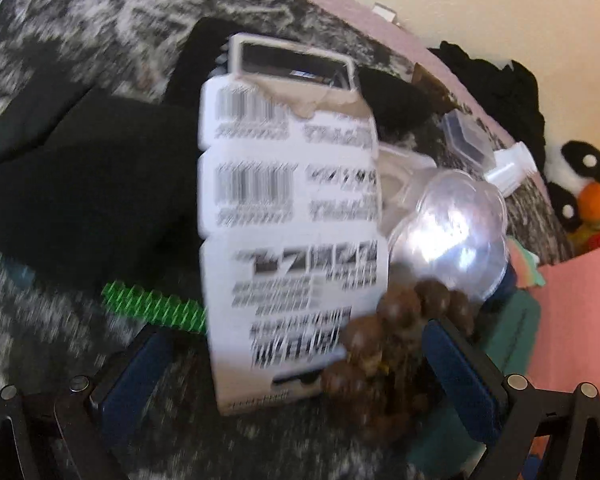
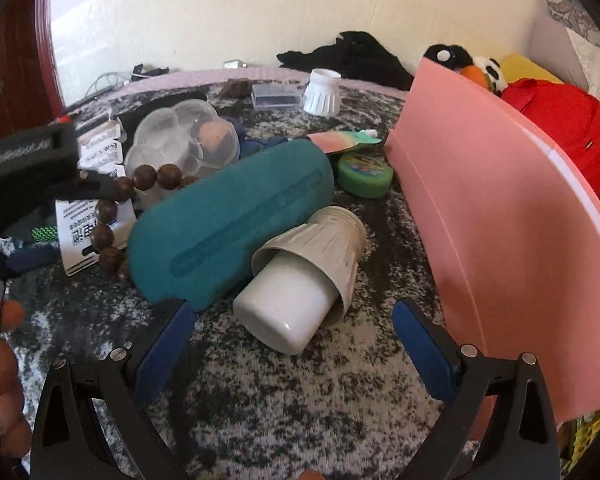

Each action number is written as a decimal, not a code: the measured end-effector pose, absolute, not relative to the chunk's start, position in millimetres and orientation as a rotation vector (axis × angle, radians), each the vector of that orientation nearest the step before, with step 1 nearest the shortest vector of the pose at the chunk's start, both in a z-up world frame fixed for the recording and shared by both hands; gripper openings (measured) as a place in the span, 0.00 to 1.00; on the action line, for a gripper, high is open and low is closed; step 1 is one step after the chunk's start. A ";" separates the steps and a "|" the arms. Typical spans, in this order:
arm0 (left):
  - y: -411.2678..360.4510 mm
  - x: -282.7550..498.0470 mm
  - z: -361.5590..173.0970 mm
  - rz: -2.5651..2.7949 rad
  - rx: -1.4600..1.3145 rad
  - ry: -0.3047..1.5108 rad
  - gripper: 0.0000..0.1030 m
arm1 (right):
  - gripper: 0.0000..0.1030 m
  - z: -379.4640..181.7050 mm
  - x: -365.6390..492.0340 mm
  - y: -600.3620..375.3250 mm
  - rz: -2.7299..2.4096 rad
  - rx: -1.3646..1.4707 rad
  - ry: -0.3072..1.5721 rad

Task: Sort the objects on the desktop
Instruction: 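Grasp the white battery card with the left tool while the right tool grasps the white bottle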

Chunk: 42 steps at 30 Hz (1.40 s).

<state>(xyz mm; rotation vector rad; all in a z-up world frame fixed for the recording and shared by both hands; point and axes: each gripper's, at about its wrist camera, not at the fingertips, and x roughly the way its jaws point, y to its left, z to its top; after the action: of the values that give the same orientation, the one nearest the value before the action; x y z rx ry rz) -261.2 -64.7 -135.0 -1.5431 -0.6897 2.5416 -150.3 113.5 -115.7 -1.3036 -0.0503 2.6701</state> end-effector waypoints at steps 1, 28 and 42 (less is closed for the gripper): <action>-62.3 -265.3 -135.4 2.560 -1.540 -0.669 1.00 | 0.97 -116.8 -153.2 113.0 2.681 -1.301 -0.055; -91.0 -244.8 -126.4 2.594 -1.613 -0.501 0.23 | 0.95 -121.9 -152.9 123.8 2.741 -1.354 0.026; -115.5 -176.7 -117.7 2.465 -1.635 -0.540 0.28 | 0.91 -133.2 -160.3 161.3 2.656 -1.437 0.380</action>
<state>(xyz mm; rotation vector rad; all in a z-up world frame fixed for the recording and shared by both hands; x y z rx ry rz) -176.7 -115.5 -117.7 -1.6347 -0.5403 2.4651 -160.3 161.3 -133.2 -1.4371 0.3799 2.6562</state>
